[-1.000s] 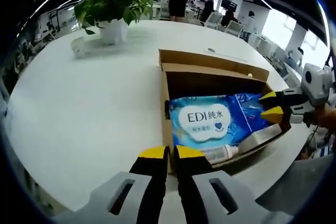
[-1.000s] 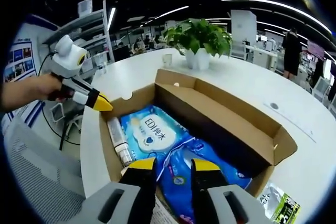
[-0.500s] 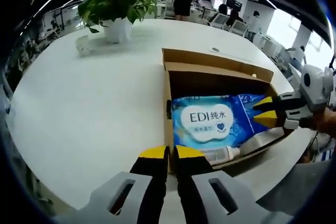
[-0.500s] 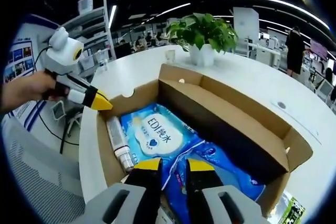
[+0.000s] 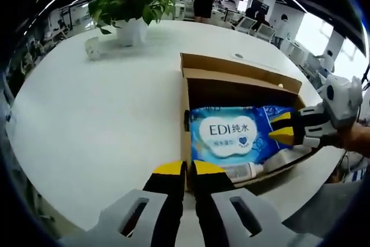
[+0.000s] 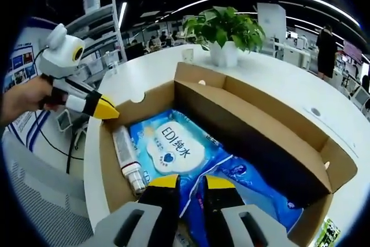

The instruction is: Operate the shoe box by opening the lid, removing the specified soft item, and placing it in the target area until the item is outside and the box remains undamaged.

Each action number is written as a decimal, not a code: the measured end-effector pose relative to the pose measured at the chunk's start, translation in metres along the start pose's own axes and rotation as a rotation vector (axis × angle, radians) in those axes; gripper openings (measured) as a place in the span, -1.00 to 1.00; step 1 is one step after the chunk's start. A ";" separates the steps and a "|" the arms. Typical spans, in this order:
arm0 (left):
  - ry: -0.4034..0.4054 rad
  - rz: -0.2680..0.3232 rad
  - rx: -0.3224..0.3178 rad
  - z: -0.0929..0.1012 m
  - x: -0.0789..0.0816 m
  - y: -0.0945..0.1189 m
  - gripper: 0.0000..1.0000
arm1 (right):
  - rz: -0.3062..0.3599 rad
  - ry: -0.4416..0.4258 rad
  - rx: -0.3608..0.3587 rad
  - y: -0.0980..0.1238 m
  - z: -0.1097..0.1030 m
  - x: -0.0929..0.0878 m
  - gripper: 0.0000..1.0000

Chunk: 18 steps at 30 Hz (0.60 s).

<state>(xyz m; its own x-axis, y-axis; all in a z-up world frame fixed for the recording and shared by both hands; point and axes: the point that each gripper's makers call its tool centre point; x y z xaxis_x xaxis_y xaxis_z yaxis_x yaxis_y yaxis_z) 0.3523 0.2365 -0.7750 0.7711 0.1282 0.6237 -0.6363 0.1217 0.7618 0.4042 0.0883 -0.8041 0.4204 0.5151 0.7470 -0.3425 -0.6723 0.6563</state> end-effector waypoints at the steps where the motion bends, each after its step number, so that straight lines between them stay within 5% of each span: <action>1: 0.001 -0.001 -0.001 0.000 0.000 -0.001 -0.95 | -0.002 -0.001 0.000 -0.001 0.000 0.000 -0.78; 14: 0.016 0.001 -0.002 0.003 0.000 0.002 -0.95 | -0.029 -0.059 -0.006 -0.014 0.000 -0.005 -0.79; 18: 0.014 0.001 -0.001 0.002 0.000 0.000 -0.95 | -0.036 -0.064 -0.036 -0.015 0.006 -0.005 -0.98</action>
<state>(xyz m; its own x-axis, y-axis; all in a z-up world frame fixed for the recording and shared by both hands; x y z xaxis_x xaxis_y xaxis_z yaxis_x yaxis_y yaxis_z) 0.3524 0.2345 -0.7743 0.7703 0.1419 0.6217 -0.6369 0.1224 0.7611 0.4125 0.0922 -0.8186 0.4855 0.5026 0.7153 -0.3555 -0.6340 0.6868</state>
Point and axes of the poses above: the point that each gripper's makers call its tool centre point, and the gripper's own axes: y roughly backward along the fingers, z roughly to its right, x roughly out of its top, and after that the axes turned 2 degrees about y, right-handed
